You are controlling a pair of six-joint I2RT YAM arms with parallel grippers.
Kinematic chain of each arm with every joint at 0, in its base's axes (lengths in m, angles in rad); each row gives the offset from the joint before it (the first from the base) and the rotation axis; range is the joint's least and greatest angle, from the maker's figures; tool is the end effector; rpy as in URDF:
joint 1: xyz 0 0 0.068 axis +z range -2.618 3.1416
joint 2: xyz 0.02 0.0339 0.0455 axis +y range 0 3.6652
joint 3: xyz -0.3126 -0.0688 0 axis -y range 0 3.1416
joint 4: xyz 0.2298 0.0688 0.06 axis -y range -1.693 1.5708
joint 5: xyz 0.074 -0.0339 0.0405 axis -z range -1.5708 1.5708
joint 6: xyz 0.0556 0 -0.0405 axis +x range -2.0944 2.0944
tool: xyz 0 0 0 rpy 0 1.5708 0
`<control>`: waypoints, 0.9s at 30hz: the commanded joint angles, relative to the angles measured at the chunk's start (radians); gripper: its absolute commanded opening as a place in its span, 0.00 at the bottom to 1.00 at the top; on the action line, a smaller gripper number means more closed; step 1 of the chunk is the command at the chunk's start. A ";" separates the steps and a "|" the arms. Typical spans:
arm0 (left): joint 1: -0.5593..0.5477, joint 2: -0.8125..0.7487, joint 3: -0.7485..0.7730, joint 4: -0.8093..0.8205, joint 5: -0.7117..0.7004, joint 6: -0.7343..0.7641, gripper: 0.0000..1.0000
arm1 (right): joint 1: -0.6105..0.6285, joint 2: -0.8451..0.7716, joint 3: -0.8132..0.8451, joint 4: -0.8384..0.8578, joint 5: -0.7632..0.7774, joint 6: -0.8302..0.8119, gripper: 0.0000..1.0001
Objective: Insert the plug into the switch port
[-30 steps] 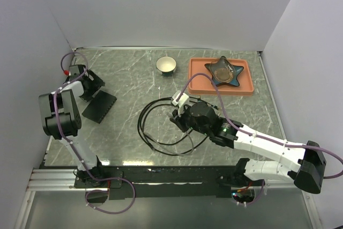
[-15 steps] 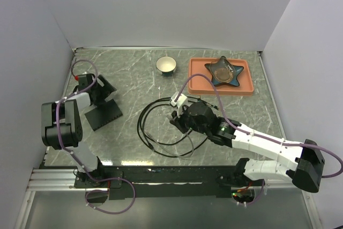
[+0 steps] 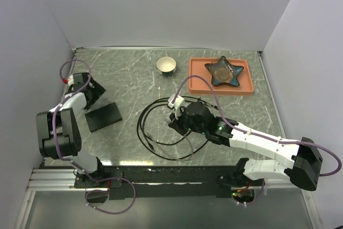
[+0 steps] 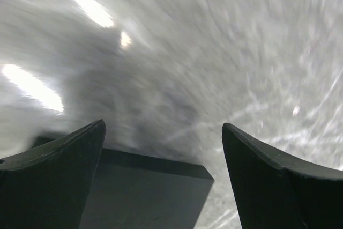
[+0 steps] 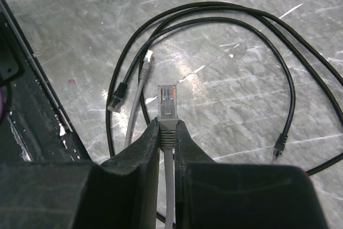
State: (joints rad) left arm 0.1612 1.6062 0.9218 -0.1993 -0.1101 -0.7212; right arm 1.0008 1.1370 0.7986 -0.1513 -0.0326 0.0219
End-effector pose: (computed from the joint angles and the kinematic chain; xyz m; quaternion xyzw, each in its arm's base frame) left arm 0.3238 0.0588 0.2272 -0.4182 0.8422 -0.0432 0.3375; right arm 0.1278 0.2027 0.3165 -0.4105 0.7527 0.2640 0.4419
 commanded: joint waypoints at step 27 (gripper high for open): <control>0.161 -0.161 -0.369 0.132 0.271 0.009 0.34 | -0.004 0.027 0.042 -0.010 -0.070 0.016 0.00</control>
State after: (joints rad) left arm 0.3347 1.4704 0.6514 -0.0452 -0.0097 -0.7029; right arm 1.0008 1.1698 0.7986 -0.1589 -0.0803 0.0292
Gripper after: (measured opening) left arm 0.385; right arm 0.155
